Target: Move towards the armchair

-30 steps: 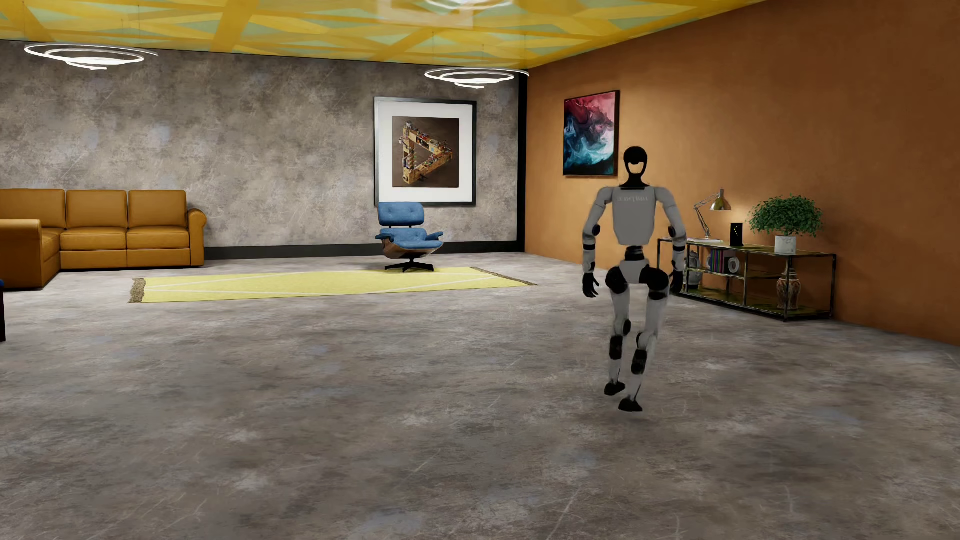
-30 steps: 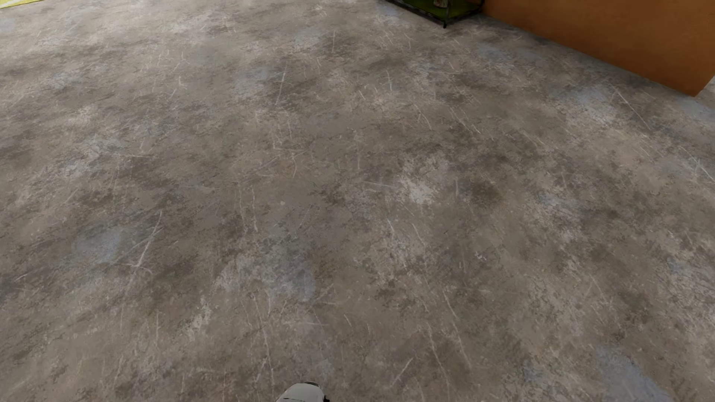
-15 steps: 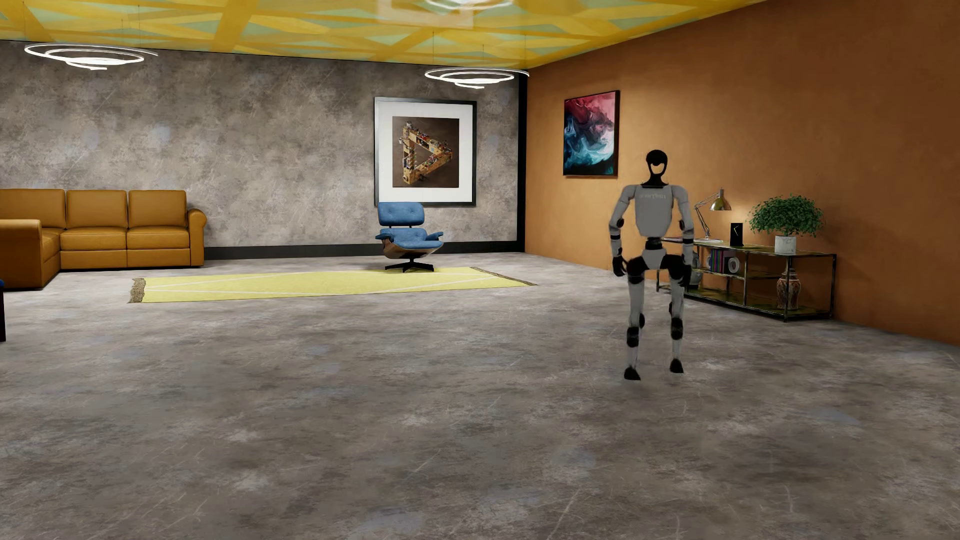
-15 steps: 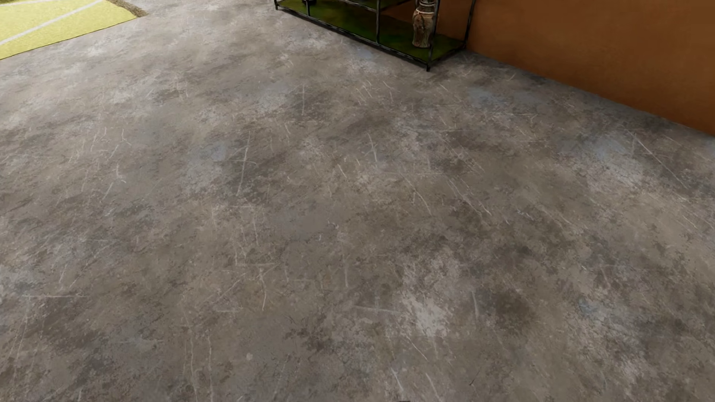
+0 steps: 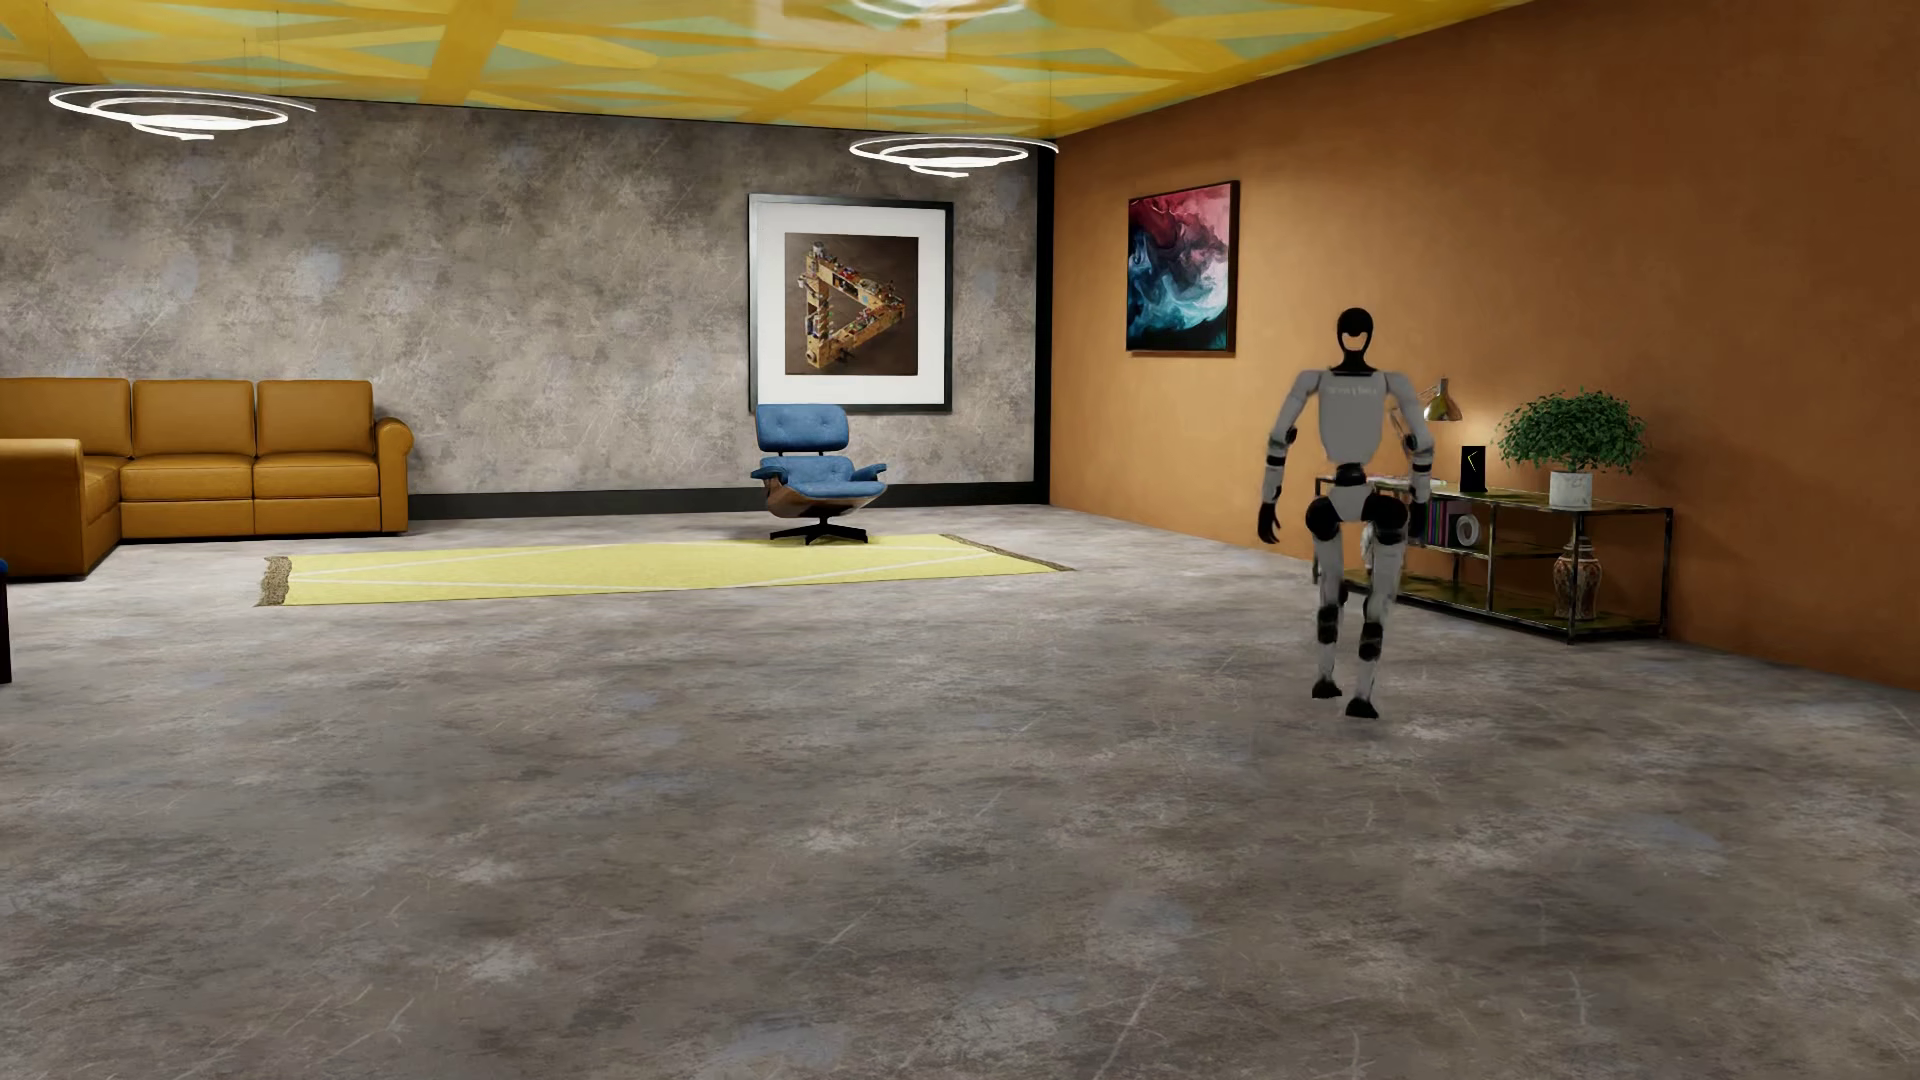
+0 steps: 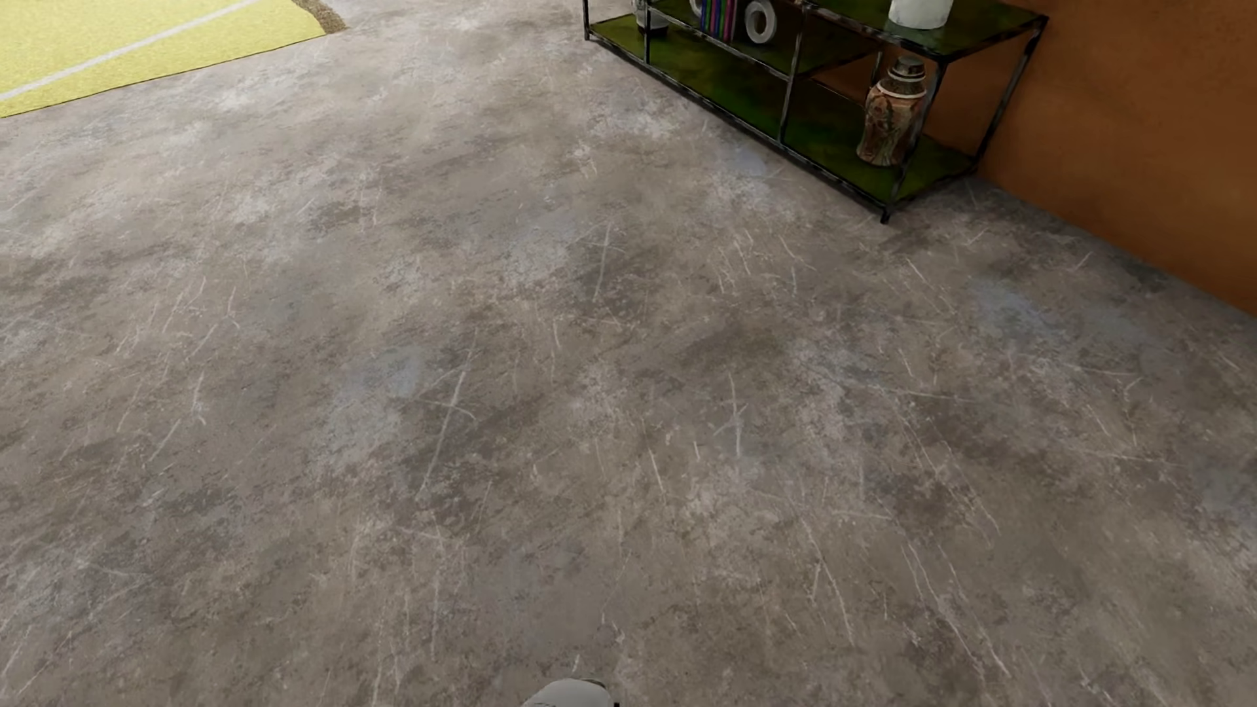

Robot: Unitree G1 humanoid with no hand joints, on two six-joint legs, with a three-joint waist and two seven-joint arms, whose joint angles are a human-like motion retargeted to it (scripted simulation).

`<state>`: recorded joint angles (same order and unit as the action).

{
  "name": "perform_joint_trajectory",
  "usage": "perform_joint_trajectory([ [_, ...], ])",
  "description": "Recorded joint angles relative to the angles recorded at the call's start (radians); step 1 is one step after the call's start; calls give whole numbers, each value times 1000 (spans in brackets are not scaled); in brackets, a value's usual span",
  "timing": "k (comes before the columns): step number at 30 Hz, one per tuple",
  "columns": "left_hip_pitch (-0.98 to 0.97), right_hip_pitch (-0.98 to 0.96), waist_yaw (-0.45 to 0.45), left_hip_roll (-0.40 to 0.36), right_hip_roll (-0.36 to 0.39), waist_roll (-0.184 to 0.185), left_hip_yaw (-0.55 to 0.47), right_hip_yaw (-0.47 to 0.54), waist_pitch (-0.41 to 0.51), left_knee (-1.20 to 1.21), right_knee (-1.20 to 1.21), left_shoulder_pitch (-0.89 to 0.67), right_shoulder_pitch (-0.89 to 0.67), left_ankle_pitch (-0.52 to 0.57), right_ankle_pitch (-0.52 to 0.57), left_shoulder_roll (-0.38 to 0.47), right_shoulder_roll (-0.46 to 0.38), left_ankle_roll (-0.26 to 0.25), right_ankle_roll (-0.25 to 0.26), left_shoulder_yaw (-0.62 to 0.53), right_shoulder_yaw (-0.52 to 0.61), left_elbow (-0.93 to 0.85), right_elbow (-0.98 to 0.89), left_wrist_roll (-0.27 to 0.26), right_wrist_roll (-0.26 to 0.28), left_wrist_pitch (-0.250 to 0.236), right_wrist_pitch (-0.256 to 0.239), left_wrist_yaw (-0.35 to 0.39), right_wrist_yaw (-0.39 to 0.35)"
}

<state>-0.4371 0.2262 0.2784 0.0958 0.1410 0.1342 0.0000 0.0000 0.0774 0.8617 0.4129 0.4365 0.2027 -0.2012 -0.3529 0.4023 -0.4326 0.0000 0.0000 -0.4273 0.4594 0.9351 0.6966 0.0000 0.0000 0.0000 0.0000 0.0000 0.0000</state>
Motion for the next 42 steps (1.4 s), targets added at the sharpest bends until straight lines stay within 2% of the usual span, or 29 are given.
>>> perform_joint_trajectory([
  [1, -26, 49, 29, 18, -1, 6, 0, 0, -20, -202, 15, 16, -33, -2, -58, 5, -5, 0, 0, 4, -18, 26, -34, 0, 0, 0, 0, 0, 0],
  [2, -32, 90, 48, 26, -8, 11, 0, 0, -35, -330, 16, 29, -60, 104, -83, 6, -11, 0, 0, -6, -46, 53, -64, 0, 0, 0, 0, 0, 0],
  [3, -64, 112, 47, 30, -5, 19, 0, 0, -53, -733, -1, 41, -82, 588, -61, 6, -10, 0, 0, -2, -64, 76, -78, 0, 0, 0, 0, 0, 0],
  [4, -95, 150, 39, 15, -21, 23, 0, 0, -44, -340, 16, 47, -82, 156, 12, 5, -7, 0, 0, -7, -84, 105, -89, 0, 0, 0, 0, 0, 0],
  [5, -107, 175, 32, -7, -49, 18, 0, 0, -35, -211, 96, 44, -62, -47, 135, 8, 5, 0, 0, -27, -108, 137, -75, 0, 0, 0, 0, 0, 0],
  [7, -112, 58, -5, -79, -134, -3, 0, 0, -16, 30, 508, 20, -23, -66, 396, -1, 43, 0, 0, -18, -104, 165, 57, 0, 0, 0, 0, 0, 0],
  [8, -51, -73, -26, -120, -126, 13, 0, 0, -5, 34, 802, -14, -12, -108, 403, -3, 40, 0, 0, -46, -71, 142, 127, 0, 0, 0, 0, 0, 0],
  [9, 34, -209, -62, -172, -128, 22, 0, 0, 1, -16, 1029, -38, -6, -101, 355, -9, 33, 0, 0, -57, -8, 85, 187, 0, 0, 0, 0, 0, 0],
  [11, 265, -426, -186, -205, -89, 68, 0, 0, 6, -163, 1113, -66, 64, -32, 361, -25, 38, 0, 0, -21, 49, -66, 259, 0, 0, 0, 0, 0, 0],
  [13, 451, -603, -317, -186, -54, 95, 0, 0, -1, -294, 814, -106, 135, 43, 518, -38, 42, 0, 0, 3, 100, -177, 278, 0, 0, 0, 0, 0, 0],
  [15, 609, -706, -401, -133, -75, 88, 0, 0, -9, -373, 386, -151, 200, 98, 638, -30, 59, 0, 0, 11, 101, -283, 271, 0, 0, 0, 0, 0, 0],
  [16, 685, -735, -406, -110, -95, 65, 0, 0, -17, -383, 202, -170, 225, 137, 513, -13, 67, 0, 0, 14, 110, -344, 254, 0, 0, 0, 0, 0, 0],
  [18, 742, -812, -451, -39, -143, 42, 0, 0, -40, -372, 39, -180, 224, 231, 107, 11, 85, 0, 0, 49, 100, -452, 268, 0, 0, 0, 0, 0, 0],
  [19, 779, -831, -483, 5, -151, 44, 0, 0, -32, -354, 53, -182, 222, 322, 79, 10, 80, 0, 0, 64, 88, -465, 260, 0, 0, 0, 0, 0, 0],
  [20, 804, -863, -489, 31, -135, 52, 0, 0, -41, -328, 95, -172, 211, 426, 200, -1, 71, 0, 0, 69, 85, -439, 270, 0, 0, 0, 0, 0, 0],
  [22, 722, -928, -438, 71, -54, 82, 0, 0, -88, -120, 268, -134, 175, 715, 554, -32, 59, 0, 0, 67, 76, -313, 300, 0, 0, 0, 0, 0, 0],
  [23, 639, -883, -407, 79, -6, 97, 0, 0, -60, 78, 363, -131, 143, 680, 553, -43, 47, 0, 0, 50, 76, -234, 309, 0, 0, 0, 0, 0, 0],
  [25, 412, -639, -333, 51, 62, 84, 0, 0, -4, 455, 308, -143, 59, 192, 478, -45, 29, 0, 0, -20, 51, -110, 301, 0, 0, 0, 0, 0, 0],
  [26, 285, -514, -278, 25, 62, 56, 0, 0, -3, 518, 246, -124, 19, 12, 409, -37, 21, 0, 0, -31, 56, -81, 286, 0, 0, 0, 0, 0, 0],
  [27, 223, -347, -214, 1, 45, 30, 0, 0, 27, 462, 169, -103, 8, -80, 332, -21, -8, 0, 0, -52, 63, -57, 199, 0, 0, 0, 0, 0, 0],
  [29, 66, -123, -98, -2, 9, -11, 0, 0, 29, 203, 41, -54, -54, -96, 170, 5, -22, 0, 0, -27, 0, -23, 131, 0, 0, 0, 0, 0, 0],
  [31, -23, 26, -11, 25, -20, -25, 0, 0, 15, -189, -19, -33, -147, -25, 30, 19, -41, 0, 0, 2, -40, 12, 59, 0, 0, 0, 0, 0, 0],
  [33, -93, 122, 49, 68, -43, -25, 0, 0, -7, -388, -7, -11, -218, -44, -10, 27, -56, 0, 0, 29, -71, 44, 6, 0, 0, 0, 0, 0, 0],
  [35, -128, 205, 107, 71, -119, -50, 0, 0, 3, -220, 89, 11, -210, -27, 99, 29, -40, 0, 0, 33, -111, 83, -39, 0, 0, 0, 0, 0, 0],
  [37, -149, 118, 80, 12, -166, -105, 0, 0, -24, 3, 409, 10, -147, 63, 457, 19, 17, 0, 0, 7, -117, 156, -11, 0, 0, 0, 0, 0, 0],
  [38, -56, 40, 40, -54, -176, -120, 0, 0, 11, 22, 648, -2, -106, 20, 599, 12, 26, 0, 0, 19, -104, 151, 1, 0, 0, 0, 0, 0, 0],
  [40, 133, -190, -56, -106, -137, -113, 0, 0, 38, -42, 993, -26, -78, -37, 452, -14, 58, 0, 0, 32, 7, 82, 100, 0, 0, 0, 0, 0, 0],
  [41, 234, -312, -119, -91, -81, -80, 0, 0, 30, -112, 1001, -36, -26, -39, 419, -33, 88, 0, 0, 55, -36, 16, 141, 0, 0, 0, 0, 0, 0],
  [42, 346, -404, -188, -94, -58, -65, 0, 0, 34, -192, 897, -43, 20, -38, 456, -40, 91, 0, 0, 76, -4, -61, 179, 0, 0, 0, 0, 0, 0],
])
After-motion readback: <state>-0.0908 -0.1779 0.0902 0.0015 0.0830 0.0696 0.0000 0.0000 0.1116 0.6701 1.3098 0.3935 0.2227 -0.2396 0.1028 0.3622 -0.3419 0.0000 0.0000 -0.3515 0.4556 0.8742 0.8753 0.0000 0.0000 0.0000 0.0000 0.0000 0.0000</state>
